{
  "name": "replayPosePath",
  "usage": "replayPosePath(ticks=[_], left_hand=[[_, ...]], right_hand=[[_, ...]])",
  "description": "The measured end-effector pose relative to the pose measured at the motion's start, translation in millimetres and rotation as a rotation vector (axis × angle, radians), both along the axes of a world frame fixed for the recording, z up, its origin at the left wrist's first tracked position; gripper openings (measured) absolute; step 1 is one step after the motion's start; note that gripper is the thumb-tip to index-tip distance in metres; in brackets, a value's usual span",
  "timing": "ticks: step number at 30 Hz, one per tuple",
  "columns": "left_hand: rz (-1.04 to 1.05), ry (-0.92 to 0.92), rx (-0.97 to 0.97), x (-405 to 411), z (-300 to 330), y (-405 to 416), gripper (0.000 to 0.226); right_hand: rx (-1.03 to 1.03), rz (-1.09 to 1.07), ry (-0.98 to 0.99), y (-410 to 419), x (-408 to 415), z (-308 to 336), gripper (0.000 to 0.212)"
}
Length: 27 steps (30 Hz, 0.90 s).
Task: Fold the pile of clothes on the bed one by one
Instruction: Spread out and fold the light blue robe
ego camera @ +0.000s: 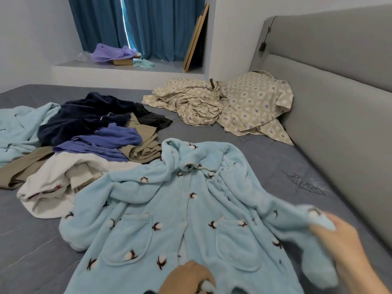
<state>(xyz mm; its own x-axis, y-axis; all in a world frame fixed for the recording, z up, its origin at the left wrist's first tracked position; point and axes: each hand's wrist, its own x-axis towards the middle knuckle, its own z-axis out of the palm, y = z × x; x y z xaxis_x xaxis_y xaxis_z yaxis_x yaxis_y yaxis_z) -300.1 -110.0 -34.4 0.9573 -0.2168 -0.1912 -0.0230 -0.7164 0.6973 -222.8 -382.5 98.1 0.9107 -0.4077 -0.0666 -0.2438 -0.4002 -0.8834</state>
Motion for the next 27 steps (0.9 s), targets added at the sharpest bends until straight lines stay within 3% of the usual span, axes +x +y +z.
replayPosePath(ticks=[1,2,3,4,6,8,9,11,12,14,15,17,20,23,25,27], left_hand=[[0.138,0.045,-0.101,1.1,1.8,1.0,0.013],[0.223,0.173,-0.261,1.3,13.5,1.4,0.018],[0.372,0.157,-0.445,3.9,15.6,7.3,0.028],[0.482,0.251,-0.684,4.9,21.9,14.2,0.038],[0.548,0.534,-1.228,8.5,30.6,28.9,0.06],[0.513,0.613,-1.511,8.2,46.9,43.0,0.076],[0.564,0.573,-1.501,8.7,52.6,48.9,0.087],[0.701,0.454,-1.214,8.9,39.9,64.3,0.097],[0.752,0.4,-1.031,7.3,35.4,67.8,0.075],[0.81,0.32,-0.814,6.3,29.7,72.0,0.037],[0.809,0.292,-0.722,4.9,28.0,76.9,0.03],[0.801,0.177,-0.626,8.1,23.5,86.8,0.01],[0.737,-0.038,-0.554,13.5,39.0,106.1,0.025],[0.804,-0.183,-0.363,9.5,44.1,146.7,0.022],[0.89,-0.16,-0.115,4.3,29.1,172.5,0.01],[0.888,-0.047,0.114,1.2,14.0,184.8,0.018]], right_hand=[[0.014,0.032,-0.101,10.3,14.0,-1.4,0.02],[0.027,0.179,-0.122,26.8,15.8,6.4,0.027],[0.013,0.374,-0.19,51.6,14.6,11.2,0.033],[-0.031,0.529,-0.191,80.2,10.1,18.5,0.041],[-0.126,0.885,-0.069,123.2,-2.2,8.1,0.054],[-0.289,1.121,0.076,172.0,-23.3,-37.9,0.056],[-0.309,1.227,-0.085,175.3,-32.8,-70.4,0.051],[-0.304,1.083,0.05,181.3,-43.1,-88.7,0.037],[-0.289,1.157,0.091,183.7,-46.0,-100.0,0.031],[-0.045,1.13,0.211,192.3,-32.6,-92.1,0.013],[0.052,1.045,0.226,185.8,-21.0,-85.7,0.015],[0.058,0.651,0.081,168.9,15.1,-95.9,0.023],[-0.063,0.435,0.043,146.8,72.3,-100.7,0.029],[-0.341,0.522,0.083,136.9,114.3,-105.8,0.047],[-0.551,0.593,0.085,149.3,120.8,-113.6,0.046],[-0.696,0.601,0.072,163.4,120.2,-119.7,0.045]])
